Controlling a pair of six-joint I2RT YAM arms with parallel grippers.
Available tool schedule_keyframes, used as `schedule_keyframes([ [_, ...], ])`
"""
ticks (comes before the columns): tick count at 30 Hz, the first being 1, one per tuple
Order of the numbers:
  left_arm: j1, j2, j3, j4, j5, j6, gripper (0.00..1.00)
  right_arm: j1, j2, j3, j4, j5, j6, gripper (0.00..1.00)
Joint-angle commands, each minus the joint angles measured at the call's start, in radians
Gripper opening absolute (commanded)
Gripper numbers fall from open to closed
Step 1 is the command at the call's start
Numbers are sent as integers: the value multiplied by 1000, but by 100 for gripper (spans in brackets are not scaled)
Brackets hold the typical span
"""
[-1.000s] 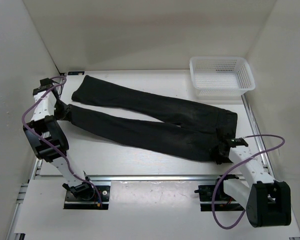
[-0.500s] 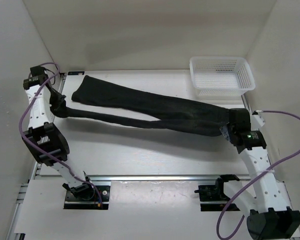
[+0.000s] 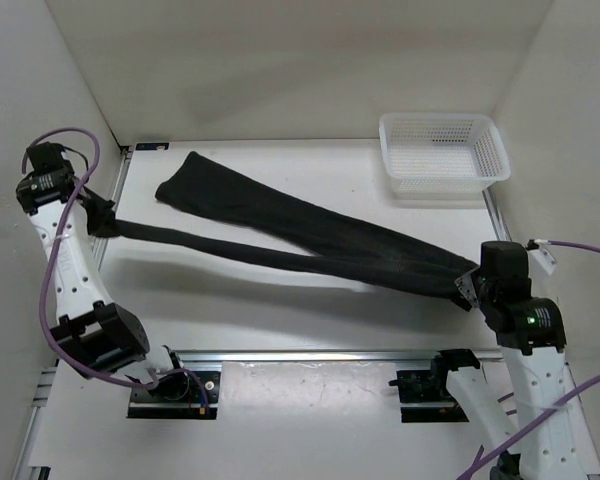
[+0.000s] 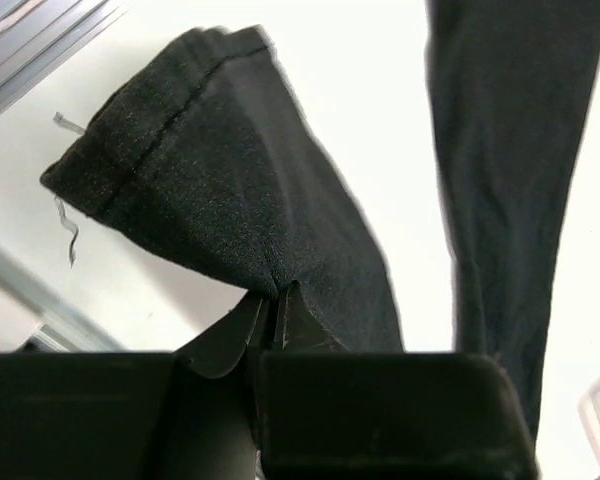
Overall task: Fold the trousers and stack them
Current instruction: Fold the trousers
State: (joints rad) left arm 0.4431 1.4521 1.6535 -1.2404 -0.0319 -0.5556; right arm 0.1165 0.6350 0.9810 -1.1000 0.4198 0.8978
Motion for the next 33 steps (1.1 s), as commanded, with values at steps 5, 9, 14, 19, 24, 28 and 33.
schedule_keyframes([
  [5,34,-153,-61,67,40,80,10,-5,-38,91,-129,108,-30,0],
  [9,-38,-49,9,82,32,108,10,-5,-22,125,-117,99,-40,0],
  [14,-105,118,164,91,-26,120,10,-5,84,125,-72,166,-60,0],
  [19,-184,347,345,91,-97,120,10,-5,198,125,15,200,-86,0],
  [24,-204,542,575,68,-106,108,10,-5,348,159,52,252,-96,0],
  [28,-204,665,712,44,-88,108,10,-14,439,168,98,277,-114,0],
  [33,-204,769,801,44,-68,108,10,-61,534,168,183,277,-148,0],
])
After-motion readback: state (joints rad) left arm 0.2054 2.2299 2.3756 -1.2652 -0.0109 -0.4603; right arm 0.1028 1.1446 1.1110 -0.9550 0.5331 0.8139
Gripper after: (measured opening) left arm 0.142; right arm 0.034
